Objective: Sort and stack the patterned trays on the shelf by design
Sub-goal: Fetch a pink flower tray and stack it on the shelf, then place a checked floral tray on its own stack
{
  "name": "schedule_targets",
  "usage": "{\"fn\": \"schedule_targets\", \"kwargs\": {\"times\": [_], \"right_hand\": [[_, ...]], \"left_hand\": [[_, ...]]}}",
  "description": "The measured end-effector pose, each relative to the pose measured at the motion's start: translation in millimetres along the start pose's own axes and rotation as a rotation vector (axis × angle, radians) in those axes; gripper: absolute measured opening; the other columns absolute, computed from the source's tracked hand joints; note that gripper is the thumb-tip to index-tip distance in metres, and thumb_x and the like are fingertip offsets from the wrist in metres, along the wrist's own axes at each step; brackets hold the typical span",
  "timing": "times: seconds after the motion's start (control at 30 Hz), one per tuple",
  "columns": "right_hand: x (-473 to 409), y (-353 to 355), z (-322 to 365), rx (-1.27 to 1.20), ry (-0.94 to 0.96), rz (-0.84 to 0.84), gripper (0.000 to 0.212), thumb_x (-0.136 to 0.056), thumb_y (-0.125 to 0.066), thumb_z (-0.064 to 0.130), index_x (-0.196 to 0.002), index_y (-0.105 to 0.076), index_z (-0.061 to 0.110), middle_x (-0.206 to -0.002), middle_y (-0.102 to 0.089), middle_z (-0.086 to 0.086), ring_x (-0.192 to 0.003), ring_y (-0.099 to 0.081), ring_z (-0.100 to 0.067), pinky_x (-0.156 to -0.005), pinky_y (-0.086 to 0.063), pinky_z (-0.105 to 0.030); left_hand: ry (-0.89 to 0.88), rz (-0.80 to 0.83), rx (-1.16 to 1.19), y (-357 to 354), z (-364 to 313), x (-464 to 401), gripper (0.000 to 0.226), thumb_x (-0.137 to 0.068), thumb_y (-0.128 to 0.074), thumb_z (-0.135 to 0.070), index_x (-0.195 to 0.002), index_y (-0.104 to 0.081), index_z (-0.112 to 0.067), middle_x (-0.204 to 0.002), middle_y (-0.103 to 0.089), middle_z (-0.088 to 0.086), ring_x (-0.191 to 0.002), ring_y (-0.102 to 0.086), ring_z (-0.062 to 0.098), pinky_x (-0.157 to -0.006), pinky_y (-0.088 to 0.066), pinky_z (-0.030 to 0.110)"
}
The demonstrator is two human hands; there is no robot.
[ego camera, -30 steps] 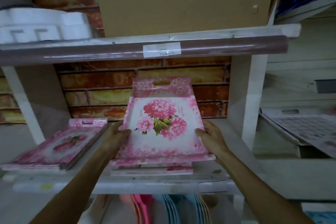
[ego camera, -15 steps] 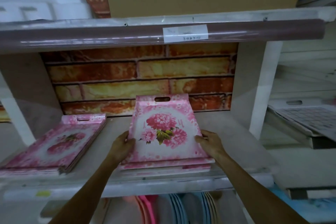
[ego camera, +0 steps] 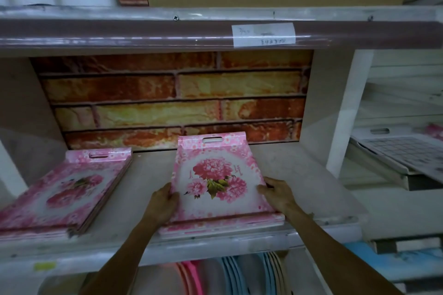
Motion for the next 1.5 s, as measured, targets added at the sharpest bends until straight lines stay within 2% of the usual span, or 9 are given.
{"fn": "schedule_targets", "kwargs": {"times": [0.13,0.33,0.47,0.53,0.73,0.83,1.03,1.17,1.5], "right_hand": [[0.4,0.5,-2.0,0.020,0.011,-0.001,0.037,-0.087,-0.067,0.015,-0.124,-0.065,0.008,-0.126,-0.065,-0.006,-0.111,-0.059,-0.017,-0.092,-0.036,-0.014],[0.8,2.4,-4.3,0.019,0.027,0.025,0.038,-0.085,-0.071,0.016,-0.122,-0.066,0.010,-0.118,-0.069,-0.006,-0.095,-0.061,-0.011,-0.086,-0.045,-0.016],[4.4,15.0,-0.1,-0.051,0.025,-0.015,0.008,-0.083,-0.073,0.018,-0.087,-0.073,0.024,-0.095,-0.071,0.002,-0.086,-0.066,-0.012,-0.086,-0.054,-0.021],[3.5,32.6,-2.1,-0.060,0.056,-0.110,0.022,-0.081,-0.071,0.014,-0.070,-0.069,0.032,-0.087,-0.071,0.004,-0.090,-0.066,-0.017,-0.095,-0.053,-0.035],[29.9,113.0,21.5,-0.373,0.121,-0.209,0.010,-0.091,-0.062,0.008,-0.096,-0.070,0.008,-0.090,-0.070,-0.008,-0.075,-0.067,-0.017,-0.067,-0.057,-0.025],[56.4,161.3,30.6,-0.460,0.202,-0.247,0.011,-0.092,-0.059,0.006,-0.095,-0.070,0.007,-0.084,-0.071,-0.009,-0.072,-0.068,-0.015,-0.067,-0.058,-0.025],[110.8,257.8,21.6,-0.497,0.287,-0.296,0.013,-0.092,-0.058,0.004,-0.095,-0.070,0.002,-0.076,-0.070,-0.007,-0.070,-0.066,-0.017,-0.068,-0.057,-0.028],[139.9,329.1,-1.4,-0.515,0.303,-0.336,0.012,-0.092,-0.059,0.004,-0.094,-0.070,0.002,-0.074,-0.070,-0.007,-0.068,-0.065,-0.017,-0.065,-0.056,-0.031],[186.4,468.6,-69.1,-0.471,0.269,-0.431,0.014,-0.094,-0.058,0.010,-0.100,-0.070,0.004,-0.082,-0.071,-0.012,-0.073,-0.066,-0.020,-0.069,-0.057,-0.032]], "left_hand": [[-0.029,-0.028,-0.037,-2.2,5.1,-4.3,0.028,-0.096,-0.046,-0.014,-0.117,-0.060,-0.003,-0.111,-0.069,0.021,-0.093,-0.066,0.039,-0.085,-0.054,0.043],[-0.046,-0.014,-0.135,-3.0,4.3,-5.4,0.030,-0.096,-0.046,-0.018,-0.117,-0.060,-0.001,-0.112,-0.069,0.020,-0.095,-0.066,0.037,-0.088,-0.053,0.039],[-0.075,-0.027,-0.209,6.2,-4.2,-8.3,0.036,-0.094,-0.051,-0.024,-0.124,-0.056,-0.004,-0.121,-0.063,0.019,-0.106,-0.060,0.038,-0.093,-0.049,0.041],[-0.124,-0.110,-0.194,12.0,-17.5,-6.1,0.045,-0.093,-0.057,-0.022,-0.133,-0.051,-0.005,-0.129,-0.058,0.020,-0.114,-0.055,0.039,-0.100,-0.045,0.045],[-0.340,-0.158,0.064,5.4,-99.9,18.8,0.025,-0.096,-0.056,-0.015,-0.120,-0.062,-0.012,-0.114,-0.067,0.008,-0.088,-0.064,0.020,-0.074,-0.048,0.024],[-0.392,-0.073,0.227,-19.3,-144.0,39.1,0.017,-0.097,-0.053,-0.017,-0.112,-0.062,-0.019,-0.086,-0.070,0.001,-0.066,-0.066,0.020,-0.055,-0.046,0.012],[-0.401,0.068,0.515,-91.9,-241.1,84.2,0.018,-0.099,-0.048,-0.011,-0.108,-0.064,-0.012,-0.096,-0.070,0.005,-0.084,-0.069,0.018,-0.079,-0.056,0.026],[-0.426,0.139,0.535,-153.0,-304.7,117.8,0.020,-0.099,-0.047,-0.014,-0.109,-0.065,-0.015,-0.096,-0.070,0.003,-0.083,-0.069,0.017,-0.075,-0.058,0.026],[-0.011,0.550,1.012,-310.7,-409.6,171.3,0.021,-0.099,-0.050,-0.016,-0.109,-0.061,0.000,-0.104,-0.062,0.023,-0.086,-0.067,0.034,-0.085,-0.056,0.043]]}}
Point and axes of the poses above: each hand's wrist, its own x-axis away from the middle knuckle, its own y-axis out of the back of the hand, z = x × y, the point moved 4 cm from there along -x, towards the middle knuckle
